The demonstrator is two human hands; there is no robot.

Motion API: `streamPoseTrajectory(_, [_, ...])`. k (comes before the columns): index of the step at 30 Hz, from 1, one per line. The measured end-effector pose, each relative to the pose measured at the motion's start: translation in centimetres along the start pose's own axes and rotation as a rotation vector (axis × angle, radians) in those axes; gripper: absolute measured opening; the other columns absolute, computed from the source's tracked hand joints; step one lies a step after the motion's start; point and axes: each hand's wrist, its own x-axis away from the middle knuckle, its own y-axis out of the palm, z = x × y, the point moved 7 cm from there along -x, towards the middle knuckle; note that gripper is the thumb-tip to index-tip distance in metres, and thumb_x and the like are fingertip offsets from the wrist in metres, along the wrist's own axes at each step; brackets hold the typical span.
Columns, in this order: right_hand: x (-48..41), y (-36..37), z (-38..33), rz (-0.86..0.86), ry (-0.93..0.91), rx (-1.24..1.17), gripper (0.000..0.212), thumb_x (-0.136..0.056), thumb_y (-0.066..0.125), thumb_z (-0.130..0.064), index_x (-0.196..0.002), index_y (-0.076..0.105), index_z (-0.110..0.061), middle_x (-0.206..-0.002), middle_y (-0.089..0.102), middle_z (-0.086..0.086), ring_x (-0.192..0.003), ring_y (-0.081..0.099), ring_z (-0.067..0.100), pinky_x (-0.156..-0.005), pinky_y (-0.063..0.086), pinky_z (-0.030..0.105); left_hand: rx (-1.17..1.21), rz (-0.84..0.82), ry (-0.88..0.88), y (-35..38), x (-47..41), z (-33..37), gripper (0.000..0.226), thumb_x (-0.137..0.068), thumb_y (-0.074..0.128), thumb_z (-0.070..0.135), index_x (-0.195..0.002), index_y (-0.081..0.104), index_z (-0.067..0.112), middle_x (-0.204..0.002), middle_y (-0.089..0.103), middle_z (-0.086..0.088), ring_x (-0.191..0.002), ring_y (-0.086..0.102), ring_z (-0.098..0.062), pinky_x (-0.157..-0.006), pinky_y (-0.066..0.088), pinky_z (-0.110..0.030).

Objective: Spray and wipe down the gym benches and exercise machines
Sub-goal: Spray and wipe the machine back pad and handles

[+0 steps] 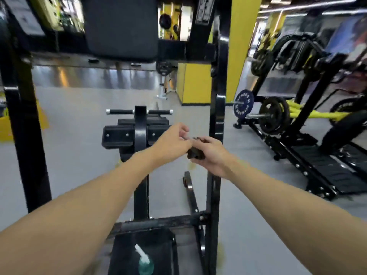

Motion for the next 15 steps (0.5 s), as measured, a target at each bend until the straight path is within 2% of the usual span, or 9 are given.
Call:
streamPoseTrajectory(2, [2.7,-3.6,-6.5,0.108,-0.133,0.004,0.011,-0.100,0.057,-0.014,-0.108,0.060,-0.008,-0.097,0.064,0.014,-0.077,0.061,0.022,-0.063,0.052,0.030,-0.026,0.042,0.142,-0.9,-1.0,8.0,0.020,-0.094,0.055,0.009,-0.111,0.053,0.019,-0.108,0.059,-0.003,-0.084,0.057,-0.011,-0.062,0.045,-0.019])
streamPoseTrajectory(5, [6.2,-8.4,-14.4,0.253,-0.250,-0.042,0.024,-0.103,0.049,-0.012,-0.126,0.051,-0.004,-0.117,0.059,0.020,-0.090,0.059,0.024,-0.068,0.051,0.032,-0.032,0.122,0.339,-2.5,-1.1,18.7,0.018,-0.095,0.051,0.010,-0.110,0.056,0.019,-0.107,0.061,-0.005,-0.091,0.059,-0.018,-0.069,0.048,-0.027])
streamPoseTrajectory(8, [10.4,-12.1,-21.2,0.338,-0.318,-0.107,0.030,-0.095,0.043,0.002,-0.124,0.047,-0.004,-0.121,0.056,0.020,-0.095,0.059,0.028,-0.069,0.053,0.035,-0.059,0.248,0.545,-4.3,1.0,29.0,0.018,-0.100,0.046,0.014,-0.116,0.053,0.019,-0.107,0.059,-0.001,-0.094,0.058,-0.017,-0.080,0.049,-0.031])
streamPoseTrajectory(12, [16.1,-15.9,-28.6,0.455,-0.488,-0.143,0.039,-0.093,0.049,0.006,-0.128,0.036,-0.006,-0.120,0.053,0.018,-0.098,0.061,0.029,-0.066,0.054,0.034,0.089,0.412,0.810,-6.3,5.4,40.5,0.013,-0.100,0.038,0.019,-0.111,0.047,0.018,-0.100,0.050,-0.002,-0.078,0.046,-0.008,-0.067,0.039,-0.019])
streamPoseTrajectory(15, [18.8,-17.5,-32.5,0.479,-0.623,-0.178,0.027,-0.092,0.060,0.002,-0.116,0.050,-0.005,-0.117,0.060,0.017,-0.091,0.062,0.023,-0.060,0.052,0.026,0.236,0.523,0.920,-6.9,7.8,45.5,0.016,-0.100,0.038,0.028,-0.092,0.041,0.015,-0.086,0.045,0.002,-0.069,0.040,0.000,-0.065,0.036,-0.019])
